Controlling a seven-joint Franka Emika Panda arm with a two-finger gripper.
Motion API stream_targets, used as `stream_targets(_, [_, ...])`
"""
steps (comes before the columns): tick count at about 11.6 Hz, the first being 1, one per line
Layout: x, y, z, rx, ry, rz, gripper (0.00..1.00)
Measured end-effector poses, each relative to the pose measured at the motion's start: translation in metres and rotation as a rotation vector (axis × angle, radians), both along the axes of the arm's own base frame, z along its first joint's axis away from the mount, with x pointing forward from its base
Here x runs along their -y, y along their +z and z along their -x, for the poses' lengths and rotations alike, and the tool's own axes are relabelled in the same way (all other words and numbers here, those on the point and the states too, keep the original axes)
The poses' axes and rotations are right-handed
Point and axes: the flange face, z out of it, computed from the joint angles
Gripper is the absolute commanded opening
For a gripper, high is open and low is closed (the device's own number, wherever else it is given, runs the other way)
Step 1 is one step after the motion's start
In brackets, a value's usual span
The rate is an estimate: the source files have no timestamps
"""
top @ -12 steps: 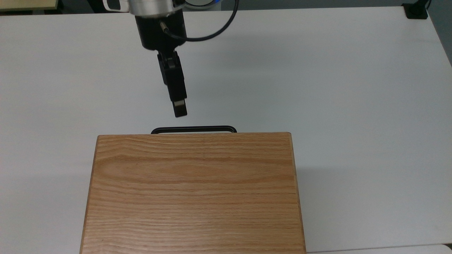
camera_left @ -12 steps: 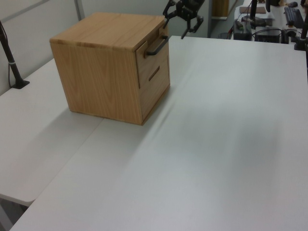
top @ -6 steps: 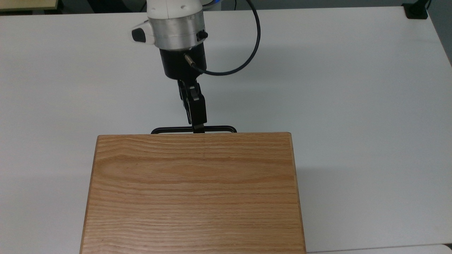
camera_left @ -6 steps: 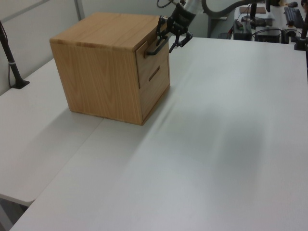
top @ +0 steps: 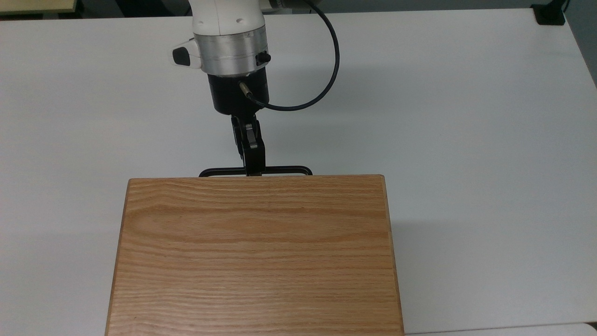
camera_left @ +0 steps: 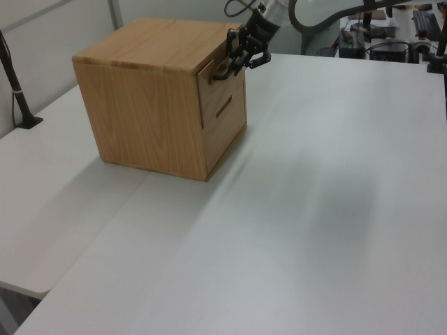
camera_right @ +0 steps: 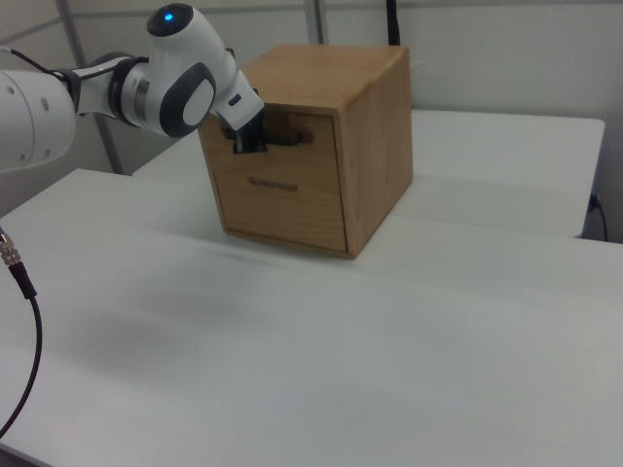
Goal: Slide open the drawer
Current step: 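Pull the handle away from the cabinet, sliding the drawer out, then release the handle and raise the gripper away from the drawer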
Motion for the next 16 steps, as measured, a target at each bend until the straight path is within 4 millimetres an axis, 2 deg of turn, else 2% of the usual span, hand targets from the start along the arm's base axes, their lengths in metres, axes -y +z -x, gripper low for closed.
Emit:
stream_targets(2, [0.0, 0.001, 0.005, -0.005, -0.001, -0.002, 0.09])
stream_targets(4, [0.003, 0.003, 0.029, -0.027, 0.008, -0.003, 0.09])
stream_targets(10, [0.016, 0.008, 0.128, -0.081, 0.065, -0.004, 0.1])
stream_targets(13, [0.029, 0.011, 0.177, -0.126, 0.118, -0.024, 0.1])
stream_targets(14, [0.035, 0.014, 0.188, -0.152, 0.135, -0.028, 0.13])
stream_targets(15, [0.039, 0.016, 0.196, -0.171, 0.149, -0.03, 0.25])
stream_targets(16, [0.041, 0.016, 0.2, -0.179, 0.156, -0.031, 0.55])
